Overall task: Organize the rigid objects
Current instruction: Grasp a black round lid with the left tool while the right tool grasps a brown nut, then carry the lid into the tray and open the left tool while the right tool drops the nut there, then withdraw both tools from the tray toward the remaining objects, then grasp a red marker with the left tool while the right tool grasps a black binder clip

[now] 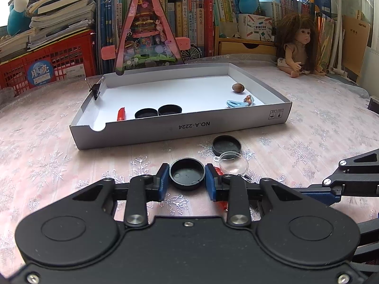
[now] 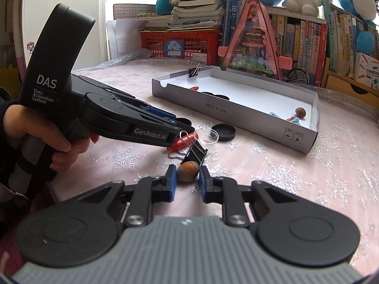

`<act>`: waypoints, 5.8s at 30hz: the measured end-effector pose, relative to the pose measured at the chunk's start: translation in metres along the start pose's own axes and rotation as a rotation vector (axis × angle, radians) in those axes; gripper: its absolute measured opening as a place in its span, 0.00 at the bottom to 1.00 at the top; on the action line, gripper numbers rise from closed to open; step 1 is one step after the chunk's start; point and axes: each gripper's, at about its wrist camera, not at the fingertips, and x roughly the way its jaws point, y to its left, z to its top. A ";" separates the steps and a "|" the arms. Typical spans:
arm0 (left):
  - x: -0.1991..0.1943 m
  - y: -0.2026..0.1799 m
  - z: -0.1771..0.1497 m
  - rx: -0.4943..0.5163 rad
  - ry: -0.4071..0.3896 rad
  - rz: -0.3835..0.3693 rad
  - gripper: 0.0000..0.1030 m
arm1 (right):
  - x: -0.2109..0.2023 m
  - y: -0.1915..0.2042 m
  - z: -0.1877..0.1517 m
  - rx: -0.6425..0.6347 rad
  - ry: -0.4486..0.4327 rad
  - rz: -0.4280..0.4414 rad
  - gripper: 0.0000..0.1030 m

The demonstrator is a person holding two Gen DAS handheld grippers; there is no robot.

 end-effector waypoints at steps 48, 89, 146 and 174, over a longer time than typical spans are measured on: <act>0.000 0.057 0.050 -0.179 -0.078 0.126 0.29 | 0.015 -0.080 0.045 0.198 -0.042 -0.245 0.24; 0.089 0.069 0.083 -0.202 -0.082 0.108 0.29 | 0.088 -0.134 0.079 0.347 -0.028 -0.222 0.24; -0.027 0.011 -0.009 -0.019 -0.038 -0.077 0.55 | 0.005 -0.064 0.024 0.118 -0.084 -0.041 0.82; -0.018 0.020 -0.010 -0.038 -0.017 -0.016 0.10 | 0.017 -0.027 0.015 0.039 -0.014 0.058 0.72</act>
